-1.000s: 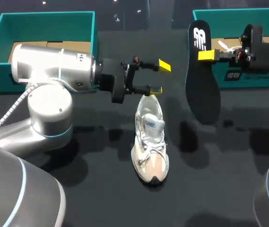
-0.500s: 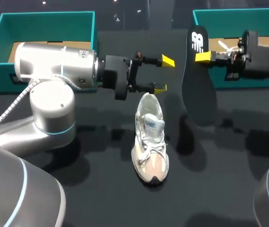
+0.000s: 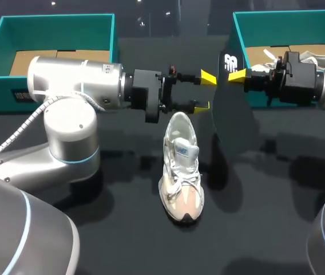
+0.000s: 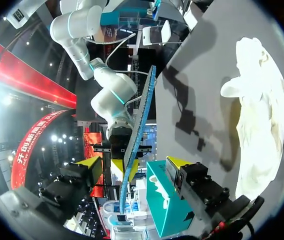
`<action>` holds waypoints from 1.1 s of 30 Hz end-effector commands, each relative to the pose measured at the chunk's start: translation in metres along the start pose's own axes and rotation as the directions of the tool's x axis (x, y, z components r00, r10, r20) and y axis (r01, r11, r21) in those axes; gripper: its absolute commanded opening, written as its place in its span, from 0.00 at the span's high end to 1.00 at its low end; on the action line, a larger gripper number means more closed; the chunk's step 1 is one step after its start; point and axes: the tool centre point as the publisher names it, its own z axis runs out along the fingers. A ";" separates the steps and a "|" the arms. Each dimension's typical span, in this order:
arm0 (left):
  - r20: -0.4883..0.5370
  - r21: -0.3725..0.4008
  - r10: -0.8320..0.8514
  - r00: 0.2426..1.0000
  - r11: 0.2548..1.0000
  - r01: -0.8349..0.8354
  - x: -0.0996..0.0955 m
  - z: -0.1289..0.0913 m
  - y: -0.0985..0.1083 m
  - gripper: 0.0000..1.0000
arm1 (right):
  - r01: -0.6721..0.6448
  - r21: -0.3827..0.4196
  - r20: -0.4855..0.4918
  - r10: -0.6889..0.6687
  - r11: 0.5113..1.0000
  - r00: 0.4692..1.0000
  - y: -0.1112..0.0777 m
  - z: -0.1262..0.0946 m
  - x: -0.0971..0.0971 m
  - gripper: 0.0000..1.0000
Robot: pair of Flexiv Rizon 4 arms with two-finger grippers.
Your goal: Take the shoe out of the shoebox, open the shoe tongue, remove and reinsert the insole, then place the shoe into the shoebox
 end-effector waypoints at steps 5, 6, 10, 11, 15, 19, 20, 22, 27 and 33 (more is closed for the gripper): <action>0.021 -0.035 0.001 1.000 0.999 0.000 0.005 0.015 0.006 0.39 | -0.048 0.017 0.012 0.047 0.999 0.999 0.010 0.016 -0.005 1.00; 0.023 -0.037 0.001 1.000 0.999 0.000 0.005 0.015 0.006 0.40 | -0.051 0.020 0.011 0.050 0.999 0.999 0.010 0.017 -0.006 1.00; 0.028 -0.046 0.001 1.000 0.999 0.000 0.006 0.016 0.007 0.52 | -0.059 0.038 0.005 0.059 0.998 0.998 0.010 0.022 -0.007 1.00; 0.029 -0.048 0.001 1.000 0.999 0.000 0.006 0.016 0.007 0.52 | -0.060 0.042 0.003 0.060 0.997 0.998 0.010 0.023 -0.007 1.00; 0.034 -0.051 0.003 0.999 0.999 -0.001 0.006 0.017 0.007 0.56 | -0.067 0.062 -0.001 0.067 0.996 0.998 0.009 0.027 -0.009 1.00; 0.036 -0.051 0.006 0.999 0.999 -0.004 0.005 0.017 0.006 0.61 | -0.072 0.077 -0.001 0.073 0.994 0.997 0.009 0.030 -0.011 1.00; 0.036 -0.048 0.007 0.999 0.999 -0.006 0.005 0.017 0.005 0.64 | -0.073 0.078 -0.001 0.074 0.994 0.997 0.010 0.030 -0.011 1.00; 0.035 -0.045 0.010 0.999 0.999 -0.008 0.005 0.016 0.004 0.66 | -0.075 0.080 -0.001 0.076 0.994 0.997 0.010 0.031 -0.011 1.00; 0.029 -0.044 0.010 1.000 0.999 -0.009 0.006 0.016 0.003 0.74 | -0.083 0.084 0.002 0.084 0.993 0.996 0.011 0.031 -0.013 1.00; 0.024 -0.051 0.007 1.000 0.999 -0.005 0.008 0.017 0.005 1.00 | -0.090 0.088 0.003 0.090 0.992 0.996 0.012 0.031 -0.014 1.00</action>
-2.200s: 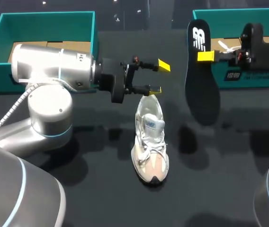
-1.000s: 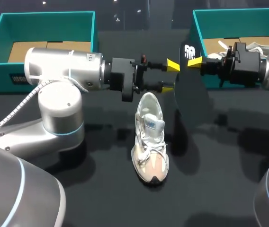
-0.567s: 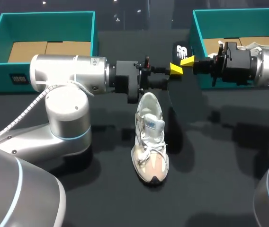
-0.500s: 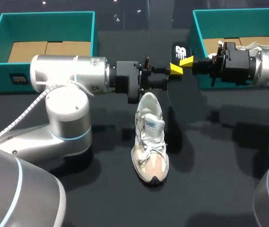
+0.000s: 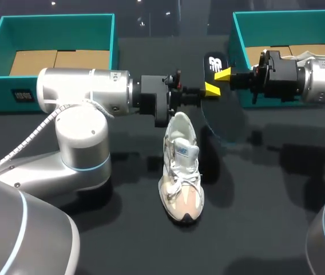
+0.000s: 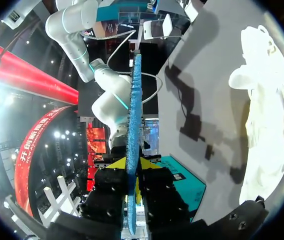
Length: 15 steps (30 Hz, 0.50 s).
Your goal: Take the shoe out of the shoebox, open the shoe tongue, remove and reinsert the insole, then place the shoe into the shoebox
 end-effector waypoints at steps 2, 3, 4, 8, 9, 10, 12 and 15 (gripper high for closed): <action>-0.003 -0.002 0.000 1.000 1.000 0.000 0.001 0.003 0.001 1.00 | -0.003 0.004 0.000 0.003 1.000 1.000 0.001 0.001 -0.001 1.00; -0.004 -0.003 0.001 1.000 1.000 -0.001 0.001 0.003 0.001 1.00 | -0.003 0.004 -0.001 0.003 1.000 1.000 0.001 0.002 -0.001 1.00; -0.004 -0.003 0.001 1.000 1.000 -0.001 0.001 0.004 0.001 1.00 | -0.003 0.004 -0.002 0.003 1.000 1.000 0.001 0.002 -0.001 1.00; -0.004 -0.014 0.005 1.000 1.000 -0.005 -0.001 -0.002 -0.001 1.00 | -0.003 0.004 -0.010 0.003 1.000 1.000 0.000 0.000 -0.001 0.00; -0.008 -0.021 0.006 1.000 1.000 -0.006 -0.001 -0.004 -0.002 1.00 | 0.001 0.002 -0.012 -0.001 1.000 1.000 -0.001 -0.002 0.000 0.00; -0.018 -0.032 0.003 1.000 0.999 -0.003 -0.001 -0.008 -0.003 1.00 | 0.010 0.001 -0.018 -0.010 1.000 1.000 -0.002 -0.004 0.001 0.00; -0.028 -0.046 -0.009 1.000 0.999 0.008 -0.001 -0.016 -0.005 1.00 | 0.015 0.002 -0.021 -0.015 1.000 1.000 -0.005 -0.009 0.002 0.00; -0.043 -0.068 -0.050 0.998 0.997 0.047 -0.001 -0.028 -0.007 1.00 | 0.030 0.017 -0.035 -0.029 0.999 0.999 -0.010 -0.016 0.002 0.00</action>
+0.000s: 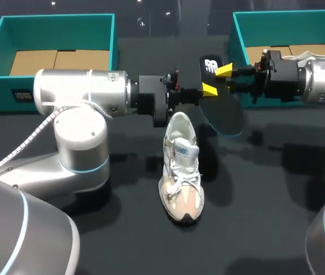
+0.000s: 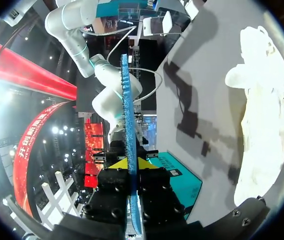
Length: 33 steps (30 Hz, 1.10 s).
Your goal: Take the shoe out of the shoebox, open the shoe tongue, remove and reinsert the insole, then place the shoe into the shoebox
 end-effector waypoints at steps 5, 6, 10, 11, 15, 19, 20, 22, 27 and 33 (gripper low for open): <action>-0.029 -0.040 -0.109 0.994 0.993 0.108 -0.002 -0.042 -0.015 1.00 | 0.028 0.034 -0.023 -0.027 0.999 0.999 -0.015 -0.024 0.002 0.00; -0.032 -0.043 -0.130 0.991 0.991 0.128 -0.001 -0.045 -0.016 1.00 | 0.034 0.041 -0.025 -0.033 0.999 0.999 -0.016 -0.027 0.002 0.00; -0.039 -0.066 -0.290 0.956 0.956 0.287 -0.002 -0.056 -0.020 1.00 | 0.040 0.044 -0.025 -0.039 0.998 0.999 -0.020 -0.036 0.004 0.00; -0.036 -0.063 -0.367 0.929 0.929 0.364 -0.002 -0.058 -0.019 1.00 | 0.042 0.044 -0.025 -0.040 0.998 0.999 -0.021 -0.039 0.004 0.00; -0.046 -0.075 -0.659 0.751 0.752 0.655 0.000 -0.066 -0.016 1.00 | 0.061 0.009 -0.046 -0.061 0.998 0.997 -0.027 -0.048 0.004 0.00; -0.046 -0.052 -0.703 0.710 0.712 0.701 0.001 -0.069 -0.013 1.00 | 0.061 0.009 -0.046 -0.061 0.998 0.997 -0.027 -0.048 0.004 0.00; -0.046 -0.052 -0.703 0.710 0.712 0.701 0.001 -0.069 -0.013 1.00 | 0.061 0.009 -0.046 -0.061 0.998 0.997 -0.027 -0.048 0.004 0.00; -0.046 -0.052 -0.703 0.710 0.712 0.701 0.001 -0.069 -0.013 1.00 | 0.061 0.009 -0.046 -0.061 0.998 0.997 -0.027 -0.048 0.004 0.00; -0.046 -0.052 -0.703 0.710 0.712 0.701 0.001 -0.069 -0.013 1.00 | 0.061 0.009 -0.046 -0.061 0.998 0.997 -0.027 -0.048 0.004 0.00; -0.056 -0.062 -0.716 0.696 0.698 0.713 0.001 -0.068 -0.014 1.00 | 0.061 0.009 -0.046 -0.061 0.998 0.997 -0.027 -0.048 0.004 0.00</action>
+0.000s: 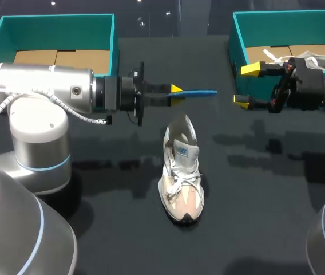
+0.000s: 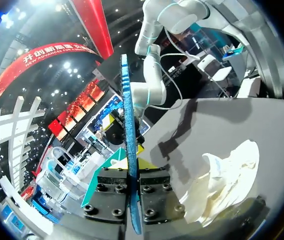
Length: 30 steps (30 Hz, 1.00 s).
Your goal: Take the shoe out of the shoebox, open the shoe tongue, remove and reinsert the insole, then place the shoe into the shoebox
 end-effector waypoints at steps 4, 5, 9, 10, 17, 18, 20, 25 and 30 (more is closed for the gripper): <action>-0.023 -0.007 -0.247 0.969 0.969 0.247 -0.007 0.002 -0.002 1.00 | -0.001 -0.001 0.004 0.001 1.000 1.000 -0.001 0.000 0.000 0.00; -0.025 -0.009 -0.317 0.948 0.948 0.317 -0.009 0.002 -0.004 1.00 | -0.001 -0.001 0.004 0.001 1.000 1.000 -0.001 0.000 0.000 0.00; -0.046 -0.018 -0.526 0.849 0.850 0.526 -0.010 -0.003 -0.014 1.00 | -0.001 -0.001 0.004 0.001 1.000 1.000 -0.001 0.000 0.000 0.00; -0.038 -0.015 -0.551 0.834 0.835 0.550 -0.010 -0.004 -0.016 1.00 | -0.001 -0.001 0.004 0.001 1.000 1.000 -0.001 0.000 0.000 0.00; -0.012 -0.035 -0.719 0.695 0.695 0.718 -0.009 -0.009 -0.030 1.00 | -0.001 -0.001 0.004 0.001 1.000 1.000 -0.001 0.000 0.000 0.00; -0.009 -0.032 -0.746 0.666 0.666 0.746 -0.010 -0.009 -0.031 1.00 | -0.001 -0.001 0.004 0.001 1.000 1.000 -0.001 0.000 0.000 0.00; -0.017 -0.040 -0.808 0.589 0.590 0.807 -0.014 -0.009 -0.035 1.00 | -0.001 -0.001 0.004 0.001 1.000 1.000 -0.001 0.000 0.000 0.00; -0.029 -0.038 -0.913 0.406 0.407 0.913 -0.025 -0.007 -0.039 1.00 | -0.001 -0.001 0.004 0.001 1.000 1.000 -0.001 0.000 0.000 0.00; -0.062 -0.012 -0.968 0.241 0.243 0.970 -0.033 -0.008 -0.039 1.00 | -0.001 -0.001 0.004 0.001 1.000 1.000 -0.001 0.000 0.000 0.00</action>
